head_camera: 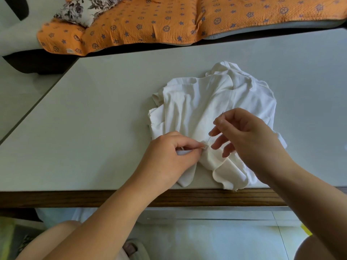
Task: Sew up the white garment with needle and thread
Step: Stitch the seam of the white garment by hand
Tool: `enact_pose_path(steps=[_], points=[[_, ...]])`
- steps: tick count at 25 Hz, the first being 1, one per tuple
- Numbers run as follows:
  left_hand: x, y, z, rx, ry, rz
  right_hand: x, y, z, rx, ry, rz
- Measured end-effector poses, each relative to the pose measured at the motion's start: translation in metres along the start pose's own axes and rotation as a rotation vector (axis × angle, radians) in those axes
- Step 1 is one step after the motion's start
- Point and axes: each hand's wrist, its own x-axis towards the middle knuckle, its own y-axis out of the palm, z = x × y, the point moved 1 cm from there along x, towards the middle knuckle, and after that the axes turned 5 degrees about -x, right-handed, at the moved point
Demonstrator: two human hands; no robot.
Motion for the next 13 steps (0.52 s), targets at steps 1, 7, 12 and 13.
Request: enact_pose_path(steps=[1, 7, 12, 13], points=[[0.001, 0.0, -0.001, -0.007, -0.01, 0.006, 0.001, -0.001, 0.0, 0.072, 0.02, 0.016], [0.003, -0.001, 0.0, -0.055, -0.047, 0.019, 0.005, -0.007, 0.001, 0.407, 0.093, 0.154], [0.002, -0.003, -0.001, -0.069, -0.075, 0.042, 0.008, -0.013, 0.002, 0.472, 0.069, 0.068], [0.002, -0.003, -0.001, -0.071, -0.075, 0.043, 0.009, -0.013, 0.002, 0.477, 0.066, 0.05]])
